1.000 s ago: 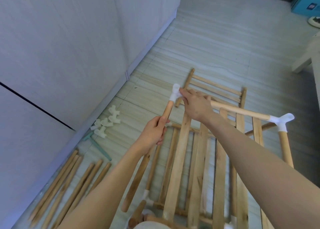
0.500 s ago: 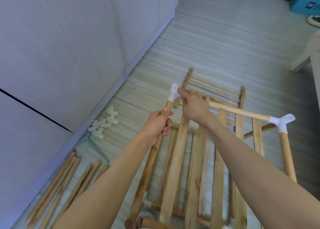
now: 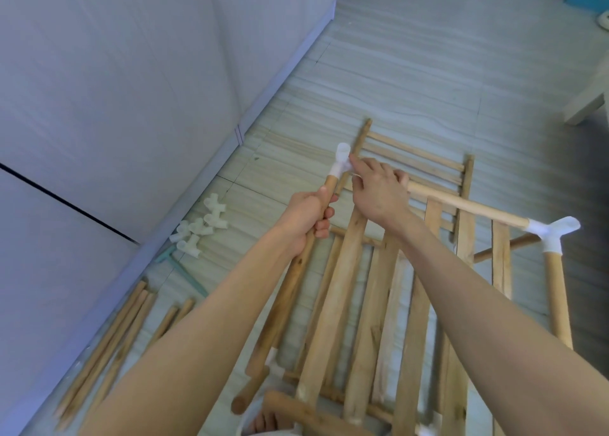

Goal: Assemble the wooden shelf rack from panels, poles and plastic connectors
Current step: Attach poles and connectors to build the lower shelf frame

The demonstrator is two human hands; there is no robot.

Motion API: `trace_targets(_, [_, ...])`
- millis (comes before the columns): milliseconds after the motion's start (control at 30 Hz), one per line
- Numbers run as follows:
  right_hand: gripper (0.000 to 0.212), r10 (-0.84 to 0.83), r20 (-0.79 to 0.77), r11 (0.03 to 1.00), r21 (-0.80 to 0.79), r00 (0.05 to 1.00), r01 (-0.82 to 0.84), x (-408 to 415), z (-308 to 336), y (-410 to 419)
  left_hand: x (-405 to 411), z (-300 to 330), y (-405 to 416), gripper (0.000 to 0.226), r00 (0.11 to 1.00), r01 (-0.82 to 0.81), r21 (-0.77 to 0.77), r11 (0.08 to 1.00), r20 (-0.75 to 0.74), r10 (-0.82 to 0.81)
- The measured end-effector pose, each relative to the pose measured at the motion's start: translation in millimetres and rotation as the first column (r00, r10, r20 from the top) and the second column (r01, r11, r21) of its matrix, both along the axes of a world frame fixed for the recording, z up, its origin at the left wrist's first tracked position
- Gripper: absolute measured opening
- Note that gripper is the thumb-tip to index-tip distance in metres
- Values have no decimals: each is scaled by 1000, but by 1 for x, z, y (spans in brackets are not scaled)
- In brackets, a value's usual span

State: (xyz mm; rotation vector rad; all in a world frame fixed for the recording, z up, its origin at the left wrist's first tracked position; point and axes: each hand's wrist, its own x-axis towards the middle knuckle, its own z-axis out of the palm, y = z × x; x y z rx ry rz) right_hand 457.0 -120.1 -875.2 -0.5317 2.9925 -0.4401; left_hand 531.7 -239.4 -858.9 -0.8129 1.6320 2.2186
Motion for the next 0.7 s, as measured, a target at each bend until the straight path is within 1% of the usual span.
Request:
trace_targets(100, [53, 28, 12, 994, 104, 1000, -29, 8, 2, 7, -7, 0, 2, 27, 999, -1, -61, 998, -32, -1])
trace_targets(167, [53, 50, 17, 984, 172, 999, -52, 23, 0, 11, -10, 1, 3, 24, 999, -29, -23, 999, -19, 29])
trace_targets(233, [50, 66, 44, 983, 167, 997, -72, 37, -3, 12, -9, 0, 1, 22, 998, -58, 18, 998, -8, 58])
trace_targets(300, [50, 63, 55, 985, 160, 997, -71, 45, -5, 13, -6, -2, -6, 20, 998, -58, 66, 996, -31, 60])
trace_targets(333, [51, 64, 53, 982, 176, 997, -72, 47, -6, 12, -2, -5, -13, 21, 998, -29, 82, 996, -49, 33])
trace_targets(400, [52, 86, 48, 975, 203, 995, -94, 51, -8, 10, 9, -13, -30, 26, 994, 88, 55, 995, -77, -84])
trace_targets(467, [51, 114, 38, 972, 204, 993, -120, 54, -9, 8, 22, -30, -50, 29, 985, 166, -34, 986, -50, -168])
trace_targets(500, [49, 123, 30, 970, 207, 992, -126, 54, -8, 6, 29, -41, -61, 28, 985, 173, -101, 980, -9, -175])
trace_targets(567, [45, 124, 35, 966, 223, 992, -129, 53, -6, 1, 42, -67, -82, 27, 987, 148, -313, 938, 105, -121])
trace_targets(600, [44, 122, 50, 966, 223, 991, -130, 53, -6, -2, 48, -83, -94, 29, 984, 137, -441, 887, 163, -70])
trace_targets(633, [43, 119, 67, 968, 213, 991, -131, 54, -7, -7, 53, -100, -107, 32, 977, 144, -568, 811, 214, -23])
trace_targets(700, [42, 113, 90, 977, 174, 990, -127, 57, -10, -14, 61, -130, -131, 43, 950, 228, -764, 604, 310, 33])
